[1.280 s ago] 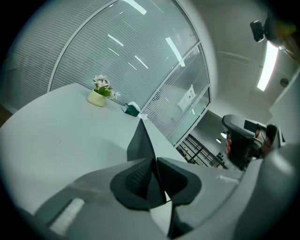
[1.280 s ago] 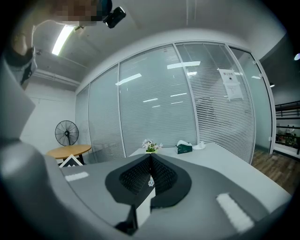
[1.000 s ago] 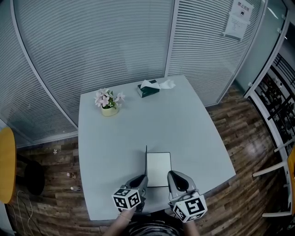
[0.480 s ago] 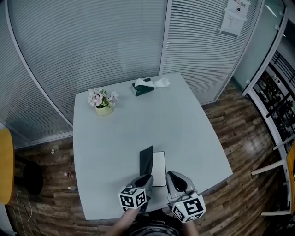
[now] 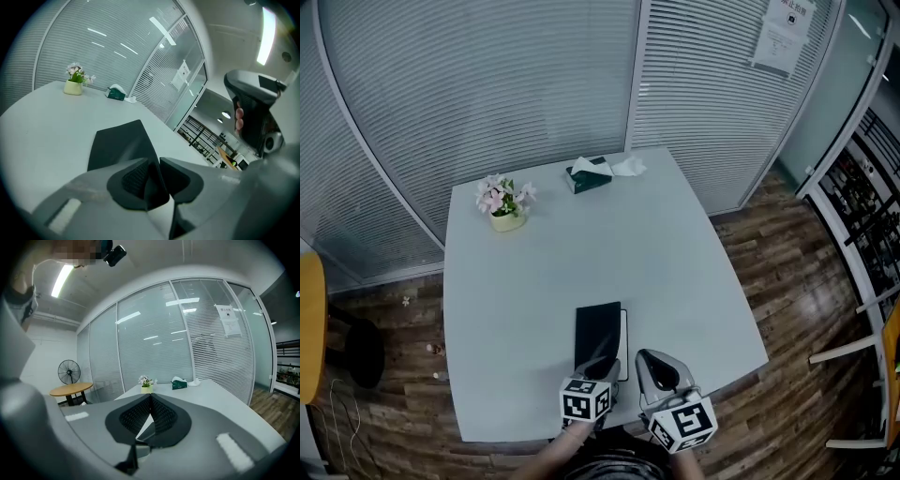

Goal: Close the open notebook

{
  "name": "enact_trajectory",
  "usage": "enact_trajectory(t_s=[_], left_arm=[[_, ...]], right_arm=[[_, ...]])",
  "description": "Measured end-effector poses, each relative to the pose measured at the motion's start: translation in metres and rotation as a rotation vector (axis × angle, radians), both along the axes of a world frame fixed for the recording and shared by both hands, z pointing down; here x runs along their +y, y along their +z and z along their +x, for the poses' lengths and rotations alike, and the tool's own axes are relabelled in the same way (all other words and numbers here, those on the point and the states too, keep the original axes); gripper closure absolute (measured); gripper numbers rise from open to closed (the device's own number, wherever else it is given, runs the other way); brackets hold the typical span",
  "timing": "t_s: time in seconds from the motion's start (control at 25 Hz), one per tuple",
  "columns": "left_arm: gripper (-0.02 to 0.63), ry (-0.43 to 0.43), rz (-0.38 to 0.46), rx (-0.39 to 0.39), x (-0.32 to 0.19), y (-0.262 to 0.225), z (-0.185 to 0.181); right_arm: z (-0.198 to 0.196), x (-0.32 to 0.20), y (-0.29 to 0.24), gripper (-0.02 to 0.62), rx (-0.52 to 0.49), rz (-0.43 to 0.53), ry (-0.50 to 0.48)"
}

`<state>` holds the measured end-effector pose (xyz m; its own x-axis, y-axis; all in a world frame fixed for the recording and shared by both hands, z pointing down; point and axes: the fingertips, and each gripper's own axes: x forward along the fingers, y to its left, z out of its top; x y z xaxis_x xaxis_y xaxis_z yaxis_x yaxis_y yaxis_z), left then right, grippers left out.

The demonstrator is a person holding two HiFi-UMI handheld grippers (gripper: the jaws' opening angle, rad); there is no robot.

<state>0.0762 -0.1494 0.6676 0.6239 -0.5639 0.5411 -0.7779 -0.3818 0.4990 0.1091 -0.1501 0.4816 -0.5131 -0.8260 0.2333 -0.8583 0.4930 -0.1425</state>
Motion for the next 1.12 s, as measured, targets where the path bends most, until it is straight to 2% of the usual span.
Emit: enact_trajectory(t_s=[0.36,0.68,0.84,0.96,1.12], left_arm=[[0.509,-0.001,-0.057,-0.09,-0.002,0.034,0.025],[0.485,0.037,-0.059,-0.273,0.004,0.072,0.045],[0.47,0.036,-0.11,-0.27,0.008,0.082,0.049],[0.471,0.038,-0.097,-0.248,0.004,0.079,0.046],[0.523,-0.006,-0.121,-0.188,0.004,0.069,0.031]], right_arm=[[0.019,-0.002,0.006,0.592,0.004,-0.012,-0.016],[0.034,-0.001,0.007,0.592,-0.007,-0.014,-0.01],[0.034,-0.002,0.006,0.593,-0.011,-0.009,-0.018],[0.034,-0.002,0.005,0.592,-0.009,-0.008,-0.021],[0.032,-0.001,0.007,0.592,-0.006,-0.01,-0.032]])
